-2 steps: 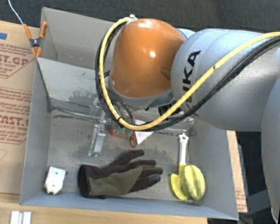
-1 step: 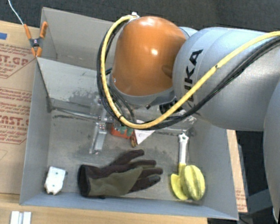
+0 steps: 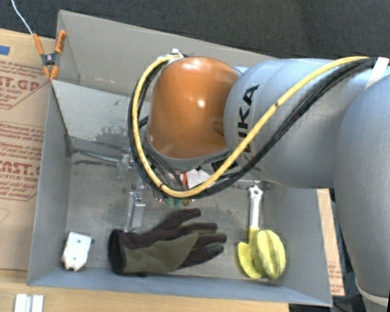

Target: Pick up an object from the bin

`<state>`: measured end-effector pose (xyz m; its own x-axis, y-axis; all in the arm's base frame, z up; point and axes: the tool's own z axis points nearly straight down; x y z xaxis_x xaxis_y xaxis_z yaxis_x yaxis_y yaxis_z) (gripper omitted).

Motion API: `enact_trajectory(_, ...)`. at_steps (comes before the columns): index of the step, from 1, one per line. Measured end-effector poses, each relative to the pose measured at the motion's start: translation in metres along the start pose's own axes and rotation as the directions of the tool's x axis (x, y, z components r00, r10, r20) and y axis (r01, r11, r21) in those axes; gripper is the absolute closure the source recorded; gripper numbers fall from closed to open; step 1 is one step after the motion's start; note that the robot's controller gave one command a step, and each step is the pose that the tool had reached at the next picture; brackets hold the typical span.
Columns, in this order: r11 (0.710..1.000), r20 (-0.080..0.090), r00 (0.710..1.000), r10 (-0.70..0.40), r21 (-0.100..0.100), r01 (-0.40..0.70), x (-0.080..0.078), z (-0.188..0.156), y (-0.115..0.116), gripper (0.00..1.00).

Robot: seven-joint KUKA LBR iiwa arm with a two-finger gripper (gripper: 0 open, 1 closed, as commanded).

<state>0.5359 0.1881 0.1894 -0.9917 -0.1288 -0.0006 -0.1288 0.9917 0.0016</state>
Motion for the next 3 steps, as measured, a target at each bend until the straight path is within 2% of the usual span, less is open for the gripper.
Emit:
enact_trajectory(1,0.964,0.003,0.964,-0.268,0.000,0.268,0.003,0.072,0.004,0.00)
enact_trajectory(2,1.000,0.002,1.000,-0.002,-0.002,0.002,0.034,0.099,-0.010,0.00)
enact_trajectory(3,0.981,0.007,0.981,-0.192,-0.001,0.192,0.061,0.116,-0.052,1.00)
